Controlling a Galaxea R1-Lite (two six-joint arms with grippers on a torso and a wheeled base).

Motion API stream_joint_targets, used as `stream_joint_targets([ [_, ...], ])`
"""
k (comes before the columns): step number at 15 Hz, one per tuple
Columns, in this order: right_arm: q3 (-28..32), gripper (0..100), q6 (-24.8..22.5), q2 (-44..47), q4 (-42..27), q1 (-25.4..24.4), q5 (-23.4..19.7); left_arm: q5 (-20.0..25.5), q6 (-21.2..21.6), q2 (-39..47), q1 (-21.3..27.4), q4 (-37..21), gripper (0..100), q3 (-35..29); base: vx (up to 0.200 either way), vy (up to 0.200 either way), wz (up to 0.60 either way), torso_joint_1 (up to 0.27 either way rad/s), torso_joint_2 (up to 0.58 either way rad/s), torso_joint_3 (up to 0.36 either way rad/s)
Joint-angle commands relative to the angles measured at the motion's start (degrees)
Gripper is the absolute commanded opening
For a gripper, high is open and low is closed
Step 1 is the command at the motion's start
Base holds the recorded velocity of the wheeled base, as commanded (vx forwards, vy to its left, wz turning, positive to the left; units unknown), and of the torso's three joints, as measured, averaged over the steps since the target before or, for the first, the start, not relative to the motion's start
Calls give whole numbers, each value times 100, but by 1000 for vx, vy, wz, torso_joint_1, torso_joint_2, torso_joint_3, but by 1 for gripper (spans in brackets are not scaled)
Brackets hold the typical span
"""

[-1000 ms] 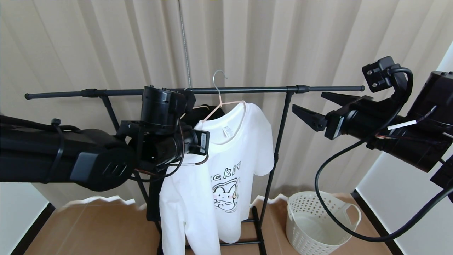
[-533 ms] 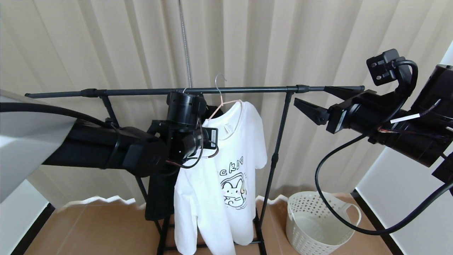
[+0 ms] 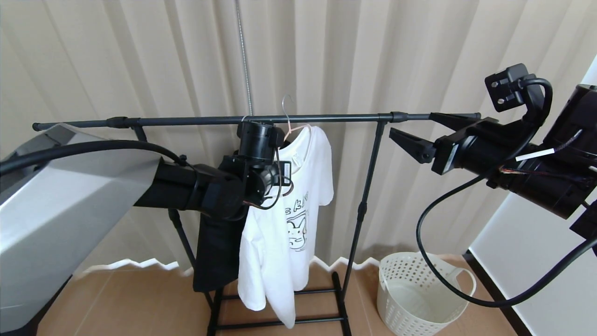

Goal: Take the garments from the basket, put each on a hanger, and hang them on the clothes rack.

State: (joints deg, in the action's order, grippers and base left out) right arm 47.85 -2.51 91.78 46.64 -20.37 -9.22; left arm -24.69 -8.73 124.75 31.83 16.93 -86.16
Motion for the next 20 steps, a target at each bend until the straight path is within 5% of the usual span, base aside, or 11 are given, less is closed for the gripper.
stream_joint_targets([
  [1, 5, 100, -4, 6, 3, -2, -1, -10, 20, 331, -10, -15, 0, -331, 0, 0, 0, 0, 0, 0],
  [11, 32, 100, -4, 41, 3, 51, 8, -133, 47, 1597, -45, -639, 0, -2326, 0, 0, 0, 0, 0, 0],
  [20, -4, 100, -4, 6, 20, 95, 8, -124, 47, 2098, -80, -674, 0, -2843, 0, 0, 0, 0, 0, 0],
])
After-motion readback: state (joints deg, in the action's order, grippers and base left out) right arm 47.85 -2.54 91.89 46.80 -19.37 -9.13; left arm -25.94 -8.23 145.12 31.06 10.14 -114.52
